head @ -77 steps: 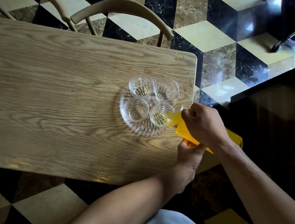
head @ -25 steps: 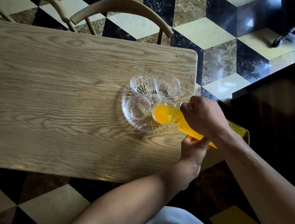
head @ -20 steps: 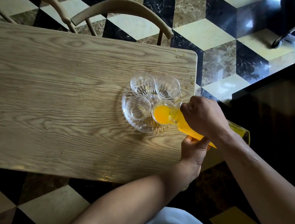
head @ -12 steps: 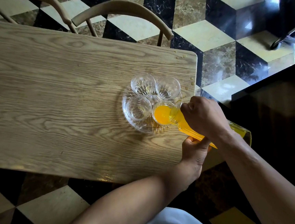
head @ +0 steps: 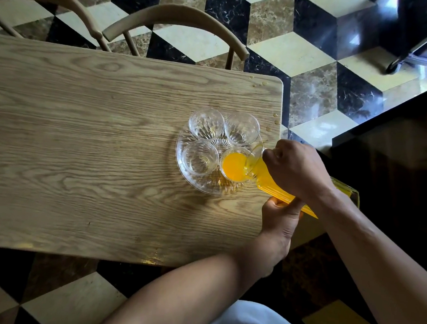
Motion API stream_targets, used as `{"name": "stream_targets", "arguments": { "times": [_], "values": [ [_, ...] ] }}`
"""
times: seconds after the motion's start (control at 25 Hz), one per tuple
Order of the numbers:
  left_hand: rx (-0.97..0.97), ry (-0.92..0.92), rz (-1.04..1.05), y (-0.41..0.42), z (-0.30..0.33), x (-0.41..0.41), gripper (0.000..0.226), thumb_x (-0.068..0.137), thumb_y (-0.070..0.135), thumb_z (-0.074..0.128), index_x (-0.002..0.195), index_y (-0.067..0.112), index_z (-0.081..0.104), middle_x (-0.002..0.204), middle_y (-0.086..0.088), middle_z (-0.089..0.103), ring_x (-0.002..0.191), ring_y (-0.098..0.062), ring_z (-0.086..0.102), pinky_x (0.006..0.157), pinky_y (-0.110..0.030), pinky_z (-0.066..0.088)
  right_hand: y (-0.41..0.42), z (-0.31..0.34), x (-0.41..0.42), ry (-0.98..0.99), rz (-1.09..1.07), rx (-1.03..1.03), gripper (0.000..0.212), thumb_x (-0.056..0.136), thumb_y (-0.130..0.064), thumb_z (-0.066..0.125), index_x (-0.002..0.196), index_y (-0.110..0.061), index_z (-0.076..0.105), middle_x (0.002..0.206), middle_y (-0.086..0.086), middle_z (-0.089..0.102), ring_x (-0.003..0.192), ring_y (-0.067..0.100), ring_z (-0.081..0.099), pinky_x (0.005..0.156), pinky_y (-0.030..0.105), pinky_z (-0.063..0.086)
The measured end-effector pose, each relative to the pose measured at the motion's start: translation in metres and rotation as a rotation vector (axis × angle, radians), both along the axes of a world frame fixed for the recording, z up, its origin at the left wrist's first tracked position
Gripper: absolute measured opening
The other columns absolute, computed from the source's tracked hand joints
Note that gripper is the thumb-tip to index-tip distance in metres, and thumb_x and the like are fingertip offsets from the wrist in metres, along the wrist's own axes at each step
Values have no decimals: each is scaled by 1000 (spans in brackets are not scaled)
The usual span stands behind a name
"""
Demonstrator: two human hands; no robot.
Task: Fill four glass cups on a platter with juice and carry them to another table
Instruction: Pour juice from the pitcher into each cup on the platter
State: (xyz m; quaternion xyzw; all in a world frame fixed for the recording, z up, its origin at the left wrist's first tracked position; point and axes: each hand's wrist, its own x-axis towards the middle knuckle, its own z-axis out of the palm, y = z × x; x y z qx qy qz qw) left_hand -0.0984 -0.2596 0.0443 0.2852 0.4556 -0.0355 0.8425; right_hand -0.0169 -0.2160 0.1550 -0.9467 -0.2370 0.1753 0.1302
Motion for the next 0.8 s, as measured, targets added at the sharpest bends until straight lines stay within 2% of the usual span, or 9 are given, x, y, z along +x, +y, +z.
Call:
{"name": "stream_targets", "arguments": {
  "times": [0.16, 0.28, 0.36, 0.52, 0.6, 0.8],
  "values": [
    [75, 29, -11, 4, -3, -2, 94, 22, 69, 97, 89, 14, 59, 81, -5, 61, 81, -17, 48, 75, -40, 47, -2, 3, 2, 52, -70, 46, 36, 94, -32, 51, 67, -7, 50, 63, 10, 54, 61, 28, 49, 50, 29, 32],
    [187, 34, -43, 11, -2, -2, 95, 16, 79, 88, 79, 17, 53, 65, 7, 53, 58, -7, 40, 58, -25, 41, -5, 4, 3, 85, -117, 103, 35, 93, -31, 54, 72, -2, 58, 67, 13, 60, 63, 30, 55, 51, 31, 36],
    [248, 25, -57, 15, -2, -2, 96, 12, 82, 82, 76, 19, 50, 61, 11, 50, 49, -1, 36, 49, -17, 38, -6, 6, 4, 106, -142, 145, 35, 92, -31, 56, 72, -2, 59, 64, 11, 60, 58, 26, 52, 51, 32, 36],
    [353, 38, -66, 18, -4, 6, 100, 9, 88, 76, 77, 20, 47, 67, 8, 47, 55, -6, 34, 47, -16, 34, -9, 13, 9, 114, -184, 212, 37, 93, -29, 59, 63, -10, 52, 55, 2, 51, 51, 15, 42, 48, 30, 31],
    [396, 38, -62, 20, -4, 13, 99, 10, 89, 75, 76, 21, 47, 66, 9, 46, 52, -4, 32, 46, -16, 34, -9, 14, 16, 117, -192, 227, 38, 93, -29, 59, 60, -13, 49, 55, 0, 50, 50, 14, 42, 48, 31, 31],
    [422, 42, -16, 18, -10, 35, 91, 19, 86, 78, 74, 20, 50, 65, 6, 49, 53, -5, 34, 48, -17, 35, -8, 8, 38, 97, -124, 237, 38, 96, -30, 55, 73, 0, 55, 62, 10, 55, 56, 20, 43, 50, 33, 32]
  ]
}}
